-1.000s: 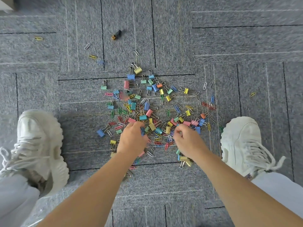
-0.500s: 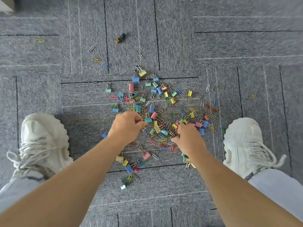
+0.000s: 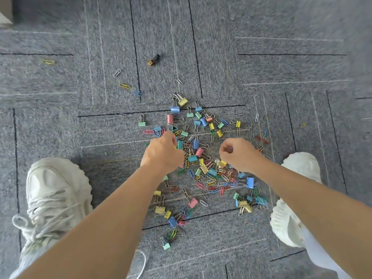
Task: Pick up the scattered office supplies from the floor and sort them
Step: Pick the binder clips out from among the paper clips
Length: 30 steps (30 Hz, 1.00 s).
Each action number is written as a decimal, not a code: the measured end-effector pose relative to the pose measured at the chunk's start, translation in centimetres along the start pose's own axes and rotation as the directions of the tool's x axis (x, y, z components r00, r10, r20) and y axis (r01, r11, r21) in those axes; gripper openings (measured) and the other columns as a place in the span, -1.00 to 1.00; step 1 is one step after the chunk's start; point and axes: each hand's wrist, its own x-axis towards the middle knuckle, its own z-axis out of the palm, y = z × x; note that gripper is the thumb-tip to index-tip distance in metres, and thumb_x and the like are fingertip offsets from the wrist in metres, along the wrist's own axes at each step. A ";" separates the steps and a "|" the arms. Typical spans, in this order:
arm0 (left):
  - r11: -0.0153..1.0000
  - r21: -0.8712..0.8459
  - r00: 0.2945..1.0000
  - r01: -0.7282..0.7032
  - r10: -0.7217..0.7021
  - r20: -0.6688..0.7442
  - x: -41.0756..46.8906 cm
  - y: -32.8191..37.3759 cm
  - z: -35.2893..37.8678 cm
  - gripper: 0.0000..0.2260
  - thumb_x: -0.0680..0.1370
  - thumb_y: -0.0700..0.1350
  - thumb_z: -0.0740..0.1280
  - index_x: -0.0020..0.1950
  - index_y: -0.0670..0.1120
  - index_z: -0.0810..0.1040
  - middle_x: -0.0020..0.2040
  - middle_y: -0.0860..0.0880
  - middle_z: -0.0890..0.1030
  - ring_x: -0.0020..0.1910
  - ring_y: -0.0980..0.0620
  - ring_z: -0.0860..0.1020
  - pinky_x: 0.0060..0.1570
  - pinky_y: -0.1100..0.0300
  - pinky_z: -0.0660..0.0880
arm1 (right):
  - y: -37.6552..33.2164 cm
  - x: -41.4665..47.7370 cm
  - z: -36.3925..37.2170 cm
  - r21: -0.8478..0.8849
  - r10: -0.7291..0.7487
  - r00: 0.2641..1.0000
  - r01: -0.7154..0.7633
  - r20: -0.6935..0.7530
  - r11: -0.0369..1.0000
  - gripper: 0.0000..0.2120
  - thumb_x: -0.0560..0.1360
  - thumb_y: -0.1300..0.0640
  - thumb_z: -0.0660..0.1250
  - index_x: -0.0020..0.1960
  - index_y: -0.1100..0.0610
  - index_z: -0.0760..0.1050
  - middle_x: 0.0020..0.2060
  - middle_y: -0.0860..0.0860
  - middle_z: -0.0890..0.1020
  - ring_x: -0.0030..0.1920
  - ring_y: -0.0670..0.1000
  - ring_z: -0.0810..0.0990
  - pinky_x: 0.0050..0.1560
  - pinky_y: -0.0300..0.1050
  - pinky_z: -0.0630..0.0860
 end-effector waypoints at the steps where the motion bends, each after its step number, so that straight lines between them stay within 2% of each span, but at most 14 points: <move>1: 0.999 0.030 1.000 -0.018 0.017 0.010 0.3 0.0 -0.1 -0.81 0.51 -0.10 0.30 0.11 0.01 0.44 -0.20 -0.02 0.54 -0.29 -0.02 0.53 -0.40 0.19 0.37 | -0.3 0.7 -0.1 0.022 -0.011 0.999 0.010 0.032 1.000 -0.90 0.55 0.15 0.29 -0.12 0.05 0.54 -0.26 -0.01 0.63 -0.44 -0.03 0.47 -0.41 -0.19 0.40; 3: 0.992 0.112 0.996 -0.063 0.056 0.069 0.9 0.2 0.2 -0.76 0.51 0.01 0.34 0.15 0.04 0.46 -0.20 0.02 0.55 -0.27 -0.01 0.55 -0.33 0.18 0.45 | -0.5 2.2 0.1 0.025 -0.052 0.993 0.050 0.107 0.998 -0.91 0.56 0.15 0.30 -0.11 0.06 0.54 -0.28 -0.05 0.58 -0.40 -0.02 0.51 -0.44 -0.21 0.38; 7: 0.873 0.446 0.973 -0.195 0.115 0.199 0.9 0.6 0.8 -0.63 0.52 0.11 0.38 0.28 0.07 0.45 0.13 0.02 0.54 -0.02 -0.06 0.58 -0.06 0.06 0.53 | 0.0 3.7 0.0 -0.020 -0.201 0.970 0.206 0.135 0.978 -0.89 0.53 0.04 0.41 -0.08 0.07 0.55 -0.28 -0.07 0.56 -0.38 -0.10 0.47 -0.37 -0.22 0.36; 8: 0.839 0.496 0.969 -0.225 0.137 0.207 0.8 0.5 1.0 -0.64 0.54 0.11 0.38 0.28 0.05 0.45 0.15 0.01 0.52 0.00 -0.06 0.57 -0.03 0.04 0.54 | 0.3 3.8 0.0 -0.028 -0.227 0.965 0.232 0.136 0.972 -0.85 0.50 -0.01 0.44 -0.08 0.05 0.55 -0.26 -0.08 0.56 -0.35 -0.10 0.47 -0.35 -0.20 0.37; 10: 0.785 0.556 0.957 -0.275 0.171 0.233 0.9 0.1 1.3 -0.68 0.57 0.11 0.36 0.26 0.01 0.48 0.10 0.02 0.52 -0.01 -0.03 0.57 0.01 0.02 0.56 | 0.9 3.7 0.3 -0.065 -0.227 0.956 0.243 0.183 0.968 -0.75 0.44 -0.08 0.50 -0.04 0.02 0.52 -0.25 -0.09 0.55 -0.32 -0.06 0.49 -0.34 -0.17 0.36; 13: 0.739 0.606 0.950 -0.294 0.154 0.272 1.3 -0.4 1.4 -0.66 0.55 0.17 0.34 0.18 -0.03 0.53 0.04 0.03 0.54 -0.06 0.00 0.59 0.01 0.02 0.59 | 1.8 3.6 1.4 -0.167 -0.255 0.937 0.298 0.238 0.940 -0.66 0.42 -0.04 0.52 0.10 0.04 0.50 -0.23 -0.15 0.42 -0.29 -0.13 0.41 -0.32 -0.23 0.27; 16: 0.708 0.612 0.931 -0.353 0.200 0.306 1.2 -0.5 1.8 -0.70 0.58 0.17 0.30 0.12 -0.05 0.49 0.02 0.03 0.51 -0.08 -0.03 0.60 -0.04 0.01 0.60 | 2.6 3.2 2.1 -0.145 -0.330 0.925 0.358 0.188 0.922 -0.83 0.49 0.10 0.45 0.04 0.02 0.51 -0.20 -0.20 0.35 -0.24 -0.19 0.38 -0.27 -0.32 0.24; 19: 0.803 0.475 0.930 -0.360 0.272 0.246 0.6 -1.1 2.1 -0.87 0.61 0.03 0.27 -0.06 0.00 0.41 -0.07 0.05 0.46 -0.17 0.01 0.54 -0.10 0.05 0.59 | 3.3 3.0 2.1 -0.068 -0.334 0.935 0.343 0.118 0.937 -0.86 0.47 0.18 0.42 -0.18 0.02 0.48 -0.16 -0.12 0.47 -0.18 -0.14 0.50 -0.09 -0.18 0.45; 21: 0.890 0.309 0.939 -0.337 0.293 0.181 0.2 -1.3 2.3 -0.83 0.54 -0.13 0.29 -0.22 -0.05 0.36 -0.19 0.02 0.44 -0.29 0.04 0.44 -0.19 0.08 0.53 | 3.7 2.8 1.7 -0.029 -0.283 0.953 0.287 0.111 0.957 -0.84 0.43 0.18 0.44 -0.25 0.02 0.49 -0.10 -0.08 0.50 -0.14 -0.05 0.55 -0.02 -0.04 0.50; 23: 0.934 0.163 0.946 -0.317 0.298 0.127 0.0 -1.0 2.2 -0.76 0.47 -0.26 0.28 -0.32 -0.09 0.27 -0.29 -0.03 0.42 -0.35 0.01 0.38 -0.30 0.15 0.42 | 4.3 2.7 1.1 0.000 -0.222 0.963 0.225 0.156 0.974 -0.84 0.42 0.17 0.44 -0.27 0.03 0.48 -0.02 -0.09 0.53 -0.20 -0.01 0.58 -0.12 -0.02 0.52; 25: 0.967 0.002 0.961 -0.256 0.255 0.104 0.0 -0.4 2.1 -0.72 0.46 -0.35 0.26 -0.35 -0.11 0.25 -0.28 -0.15 0.52 -0.36 0.05 0.52 -0.38 0.22 0.45 | 5.0 2.7 0.9 0.114 -0.178 0.961 0.156 0.210 0.981 -0.83 0.42 0.18 0.43 -0.28 0.07 0.47 0.01 -0.10 0.61 -0.38 0.06 0.57 -0.34 -0.02 0.50; 27: 0.976 -0.145 0.976 -0.159 0.178 0.124 0.3 0.2 2.2 -0.73 0.49 -0.41 0.23 -0.32 -0.14 0.28 -0.15 -0.25 0.62 -0.42 0.25 0.56 -0.51 0.37 0.38 | 5.1 2.8 0.6 0.313 -0.168 0.953 0.085 0.251 0.946 -0.85 0.44 0.17 0.42 -0.24 0.13 0.47 -0.08 0.06 0.69 -0.44 0.07 0.48 -0.41 -0.04 0.41; 29: 0.974 -0.199 0.984 -0.107 0.132 0.118 1.2 0.6 2.3 -0.79 0.49 -0.44 0.16 -0.25 -0.18 0.32 -0.12 -0.28 0.61 -0.50 0.22 0.48 -0.56 0.38 0.30 | 4.7 2.8 0.4 0.432 -0.153 0.958 0.035 0.242 0.901 -0.92 0.47 0.22 0.37 -0.18 0.16 0.48 -0.13 0.24 0.65 -0.47 -0.04 0.41 -0.41 -0.13 0.35; 30: 0.974 -0.204 0.988 -0.095 0.118 0.102 1.8 0.6 2.2 -0.82 0.49 -0.44 0.14 -0.19 -0.17 0.35 -0.14 -0.27 0.58 -0.50 0.19 0.40 -0.55 0.36 0.26 | 4.3 2.9 0.2 0.441 -0.148 0.964 0.036 0.223 0.897 -0.95 0.48 0.26 0.34 -0.15 0.15 0.49 -0.14 0.24 0.63 -0.49 -0.10 0.37 -0.41 -0.16 0.32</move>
